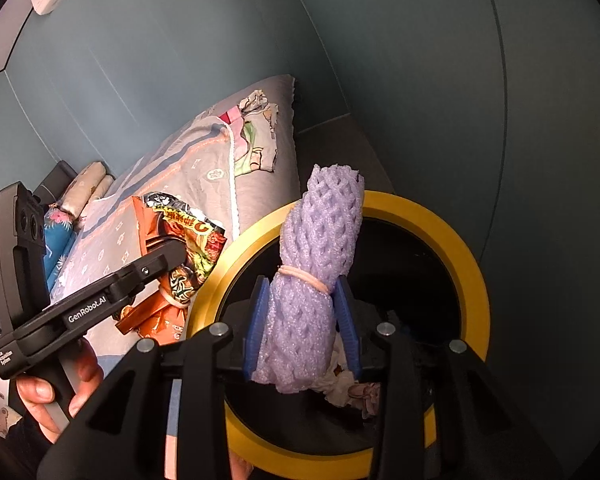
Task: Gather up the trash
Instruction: 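Open both tools to drop the wrapper and net into the bin, then move both open tools back over the black bag and orange peel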
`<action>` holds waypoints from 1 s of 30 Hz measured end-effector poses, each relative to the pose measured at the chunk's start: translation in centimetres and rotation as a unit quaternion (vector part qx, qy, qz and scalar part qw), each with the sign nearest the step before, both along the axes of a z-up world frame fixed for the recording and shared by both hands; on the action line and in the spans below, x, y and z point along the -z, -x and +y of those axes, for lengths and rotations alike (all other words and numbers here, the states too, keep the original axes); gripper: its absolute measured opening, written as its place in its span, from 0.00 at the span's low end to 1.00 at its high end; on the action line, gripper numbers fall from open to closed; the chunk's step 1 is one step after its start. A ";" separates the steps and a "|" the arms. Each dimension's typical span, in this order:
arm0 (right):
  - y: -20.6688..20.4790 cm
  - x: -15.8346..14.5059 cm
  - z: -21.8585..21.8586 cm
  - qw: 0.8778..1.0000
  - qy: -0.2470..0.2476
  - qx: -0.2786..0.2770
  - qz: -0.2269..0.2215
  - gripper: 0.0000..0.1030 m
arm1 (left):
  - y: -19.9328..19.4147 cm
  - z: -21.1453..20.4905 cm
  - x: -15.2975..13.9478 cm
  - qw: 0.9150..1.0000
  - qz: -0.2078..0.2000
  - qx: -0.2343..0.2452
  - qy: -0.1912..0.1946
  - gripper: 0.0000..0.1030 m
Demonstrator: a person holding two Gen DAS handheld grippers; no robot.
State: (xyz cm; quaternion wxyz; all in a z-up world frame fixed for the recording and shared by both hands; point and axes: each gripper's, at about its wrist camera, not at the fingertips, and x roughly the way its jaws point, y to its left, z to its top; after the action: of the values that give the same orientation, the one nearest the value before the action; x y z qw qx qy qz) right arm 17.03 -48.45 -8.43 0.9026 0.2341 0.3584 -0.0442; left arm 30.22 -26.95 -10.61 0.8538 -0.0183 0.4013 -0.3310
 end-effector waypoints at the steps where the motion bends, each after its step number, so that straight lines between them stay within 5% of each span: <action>1: 0.1 0.1 -0.2 1.000 0.000 0.003 0.001 0.33 | 0.0 -0.1 0.0 1.000 0.002 0.001 0.000 0.25; 5: 0.7 0.2 -0.7 1.000 -0.006 0.012 0.003 0.44 | 0.1 0.3 -0.1 1.000 0.001 -0.013 0.002 0.47; 14: 1.7 -0.6 0.2 1.000 0.002 0.016 -0.003 0.52 | 0.4 3.6 -1.4 0.999 -0.010 -0.052 0.010 0.69; 30: 0.7 -3.5 6.7 0.998 0.020 -0.046 -0.032 0.65 | 0.2 13.7 -4.4 0.988 -0.050 -0.145 0.017 0.82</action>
State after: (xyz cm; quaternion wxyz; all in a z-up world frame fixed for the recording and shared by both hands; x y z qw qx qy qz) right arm 16.33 -41.78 -4.91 0.9193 0.2003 0.3389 -0.0029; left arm 30.02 -13.27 -6.21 0.9115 -0.0741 0.3452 -0.2109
